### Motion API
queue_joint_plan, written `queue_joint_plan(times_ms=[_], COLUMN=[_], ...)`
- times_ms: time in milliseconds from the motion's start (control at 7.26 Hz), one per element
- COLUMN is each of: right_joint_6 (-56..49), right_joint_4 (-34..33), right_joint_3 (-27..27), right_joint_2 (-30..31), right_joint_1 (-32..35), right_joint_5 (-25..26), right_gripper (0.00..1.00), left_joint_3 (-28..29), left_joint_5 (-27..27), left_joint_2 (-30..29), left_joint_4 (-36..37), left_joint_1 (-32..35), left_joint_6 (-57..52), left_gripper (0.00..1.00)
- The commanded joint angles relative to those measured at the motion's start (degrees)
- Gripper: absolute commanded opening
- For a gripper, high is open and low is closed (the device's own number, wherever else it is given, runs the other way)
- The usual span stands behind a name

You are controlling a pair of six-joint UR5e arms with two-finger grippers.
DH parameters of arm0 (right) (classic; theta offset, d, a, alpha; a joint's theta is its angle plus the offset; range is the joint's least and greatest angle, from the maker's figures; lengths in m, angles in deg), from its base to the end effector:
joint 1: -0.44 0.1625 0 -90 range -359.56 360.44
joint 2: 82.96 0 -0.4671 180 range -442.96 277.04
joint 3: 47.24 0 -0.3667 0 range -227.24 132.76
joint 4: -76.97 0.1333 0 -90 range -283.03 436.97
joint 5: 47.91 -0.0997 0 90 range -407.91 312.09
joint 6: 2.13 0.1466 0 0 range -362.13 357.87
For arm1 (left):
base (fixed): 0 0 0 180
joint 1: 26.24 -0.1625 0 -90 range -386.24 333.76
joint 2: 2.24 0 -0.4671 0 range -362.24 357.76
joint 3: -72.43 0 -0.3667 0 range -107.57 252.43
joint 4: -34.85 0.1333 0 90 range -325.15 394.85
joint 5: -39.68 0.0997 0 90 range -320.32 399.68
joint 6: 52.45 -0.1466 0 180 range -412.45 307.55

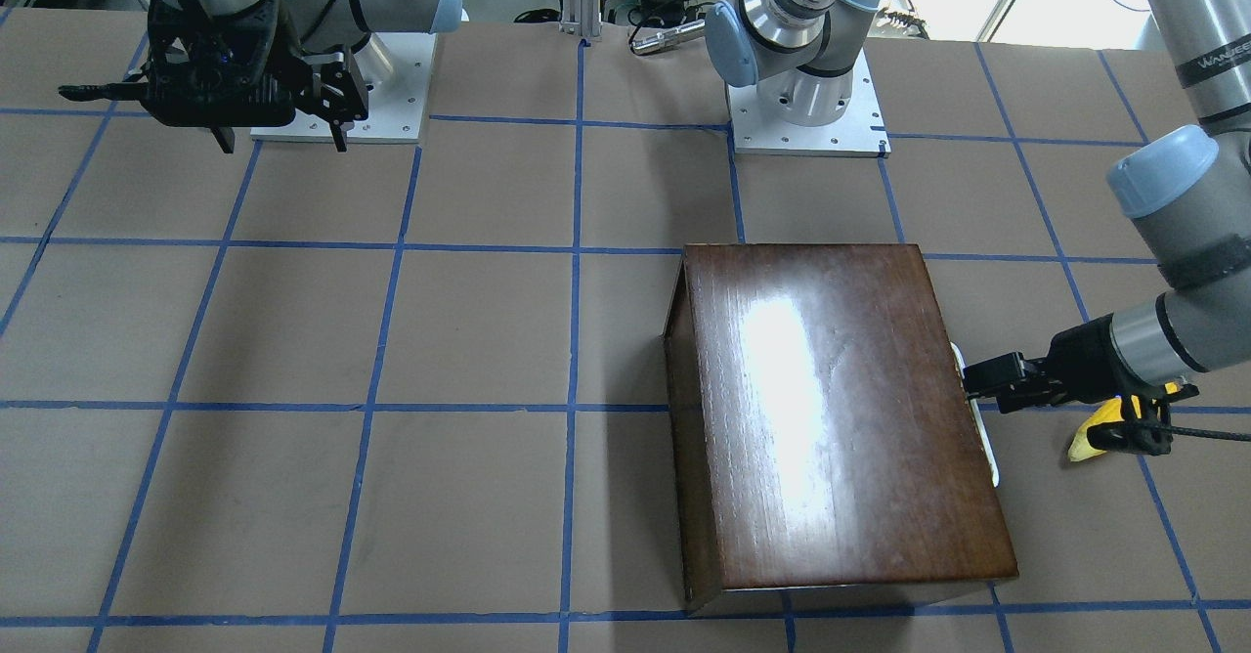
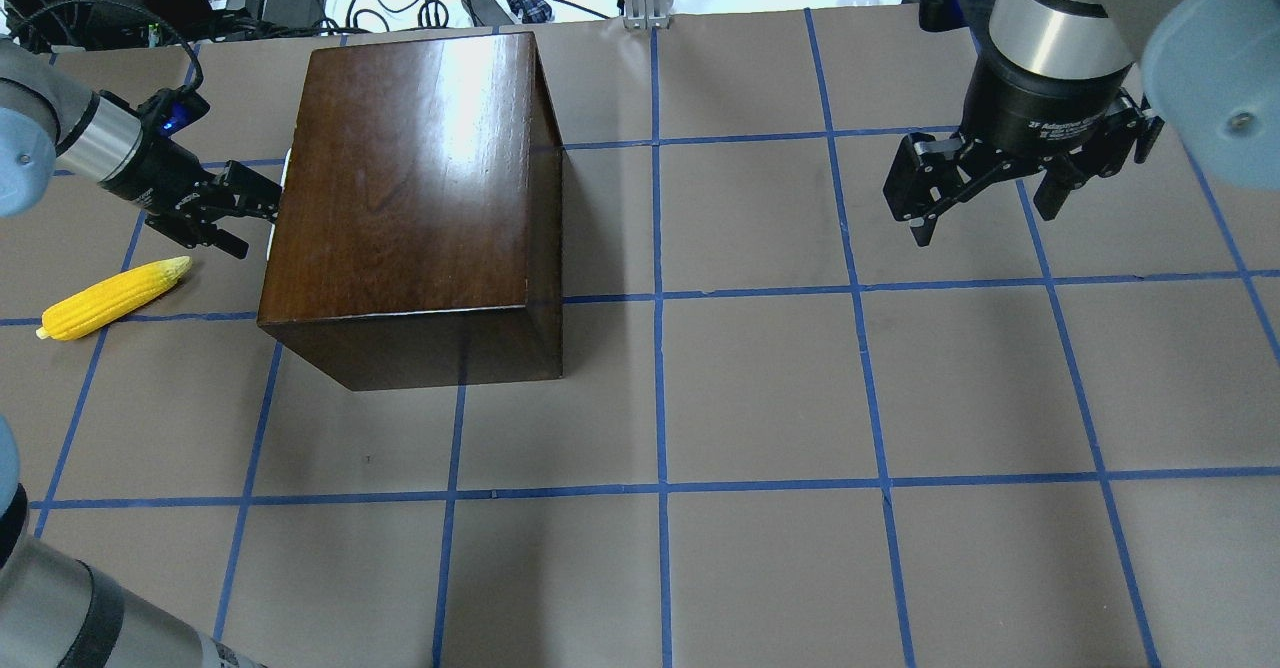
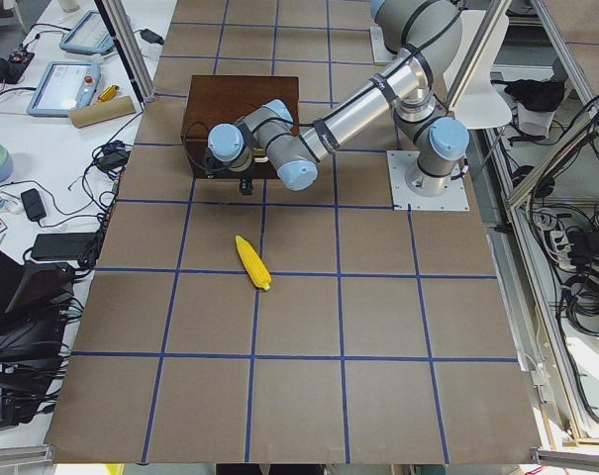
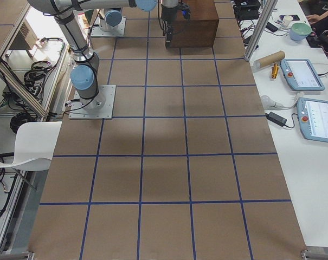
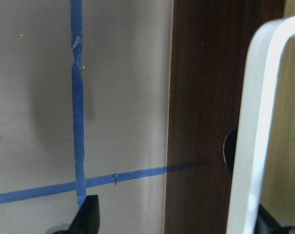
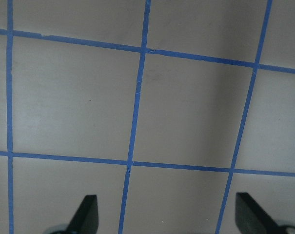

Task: Open drawer and put corn inside
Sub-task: 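Align the left gripper with the white drawer handle and grasp it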

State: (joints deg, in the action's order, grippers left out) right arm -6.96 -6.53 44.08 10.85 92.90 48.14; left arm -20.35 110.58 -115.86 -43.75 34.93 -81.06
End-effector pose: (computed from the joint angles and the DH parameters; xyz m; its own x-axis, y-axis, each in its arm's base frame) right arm 0.1360 -0.4191 0.4921 -0.9861 -0.1338 0.0989 -0.1263 0.9889 0.0785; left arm 0.1190 -0.5921 0.2678 -0.9139 -0.0600 0.4014 -0.0321 0.9966 0.0759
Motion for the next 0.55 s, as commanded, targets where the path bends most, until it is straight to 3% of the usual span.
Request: queue_joint_plan(times_ms=[0,413], right_joint_6=[0.0,0.0], right_joint_4=[0.0,0.0], right_joint_3=[0.0,0.0], right_joint_2=[0.0,0.0], right_joint_1=[0.0,0.0], right_joint_5=[-0.1,0.0], right_gripper=[1.0,1.0], left_joint_3=[0.0,0.0], left_joint_5=[0.0,0.0], left_joint_2=[0.1,0.1], left_joint_4=[0.4,0.6], left_joint_1=[-0.3,-1.5], left_joint_6=[0.0,0.0], left_gripper=[1.0,1.0])
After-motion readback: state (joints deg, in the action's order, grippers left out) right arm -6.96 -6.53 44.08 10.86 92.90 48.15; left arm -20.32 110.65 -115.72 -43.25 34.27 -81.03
